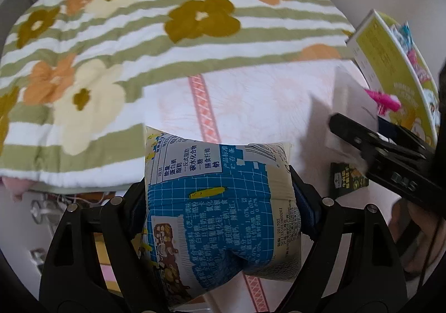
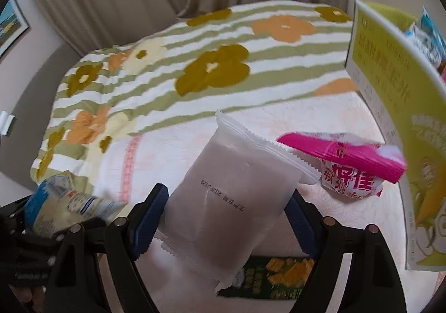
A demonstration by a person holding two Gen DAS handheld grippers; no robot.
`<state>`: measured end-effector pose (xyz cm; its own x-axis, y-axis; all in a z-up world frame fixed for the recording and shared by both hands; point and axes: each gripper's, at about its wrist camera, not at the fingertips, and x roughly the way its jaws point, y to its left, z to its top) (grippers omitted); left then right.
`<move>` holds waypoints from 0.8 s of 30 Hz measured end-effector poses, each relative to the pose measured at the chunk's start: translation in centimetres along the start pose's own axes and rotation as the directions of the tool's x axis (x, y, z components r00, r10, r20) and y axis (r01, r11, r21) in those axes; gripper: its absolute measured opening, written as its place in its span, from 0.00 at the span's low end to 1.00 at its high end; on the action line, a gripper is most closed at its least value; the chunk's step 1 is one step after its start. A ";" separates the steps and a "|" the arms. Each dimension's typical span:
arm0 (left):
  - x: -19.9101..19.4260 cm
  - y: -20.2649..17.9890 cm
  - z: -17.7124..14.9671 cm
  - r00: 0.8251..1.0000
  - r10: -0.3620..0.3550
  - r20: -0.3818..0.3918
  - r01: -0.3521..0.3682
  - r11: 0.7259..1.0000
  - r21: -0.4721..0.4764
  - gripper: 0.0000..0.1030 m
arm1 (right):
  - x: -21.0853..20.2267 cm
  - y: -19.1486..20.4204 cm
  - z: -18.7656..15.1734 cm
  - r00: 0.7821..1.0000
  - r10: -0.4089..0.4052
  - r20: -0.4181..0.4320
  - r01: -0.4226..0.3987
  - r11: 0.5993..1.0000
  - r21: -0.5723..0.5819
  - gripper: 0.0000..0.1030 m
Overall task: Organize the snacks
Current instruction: 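Grasp the blue-white snack bag with left tool while right tool grasps white cake packet, then carry both packets over the green box and open both tools to drop them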
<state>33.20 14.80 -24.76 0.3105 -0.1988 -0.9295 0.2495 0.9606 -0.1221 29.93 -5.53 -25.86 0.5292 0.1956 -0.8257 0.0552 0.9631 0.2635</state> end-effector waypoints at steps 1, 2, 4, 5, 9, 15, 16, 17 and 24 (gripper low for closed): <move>-0.5 0.2 -0.1 1.000 -0.001 0.012 0.001 1.000 -0.013 0.79 | -0.7 0.3 0.1 1.000 0.011 0.009 -0.011 1.000 -0.006 0.77; -1.1 0.4 -0.1 1.000 -0.002 0.024 0.003 1.000 -0.024 0.79 | -1.5 0.6 0.2 1.000 0.022 0.020 -0.021 1.000 -0.014 0.77; -2.4 0.5 0.0 0.999 -0.003 0.048 0.005 0.999 -0.038 0.79 | -3.1 0.9 0.4 0.999 0.038 0.038 -0.037 0.999 -0.022 0.77; -3.0 0.4 0.1 0.998 -0.006 0.059 0.009 0.999 -0.041 0.79 | -4.0 0.9 0.7 0.998 0.049 0.046 -0.048 0.999 -0.022 0.77; -5.9 -1.0 0.8 0.993 -0.017 0.117 0.022 0.999 -0.036 0.79 | -8.2 0.3 1.7 0.993 0.077 0.094 -0.075 0.997 -0.024 0.77; -9.5 -5.6 2.7 0.977 -0.053 0.205 0.059 0.998 -0.023 0.79 | -13.5 -3.5 3.3 0.983 0.108 0.146 -0.104 0.994 -0.031 0.77; -9.8 -6.6 3.0 0.974 -0.055 0.218 0.061 0.998 -0.019 0.79 | -14.4 -4.7 3.6 0.983 0.109 0.148 -0.105 0.994 -0.036 0.77; -10.2 -7.8 3.3 0.971 -0.060 0.231 0.065 0.998 -0.014 0.79 | -15.0 -5.7 3.7 0.983 0.107 0.150 -0.102 0.994 -0.039 0.77; -10.8 -18.5 6.1 0.953 -0.116 0.280 0.115 0.993 0.020 0.80 | -19.1 -14.7 5.1 0.983 0.097 0.154 -0.084 0.993 -0.084 0.77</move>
<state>30.86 -2.04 -10.34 0.5240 -0.3549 -0.7743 0.3019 0.9274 -0.2208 23.38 -24.39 -11.44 0.6561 0.2569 -0.7097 -0.0607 0.9552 0.2896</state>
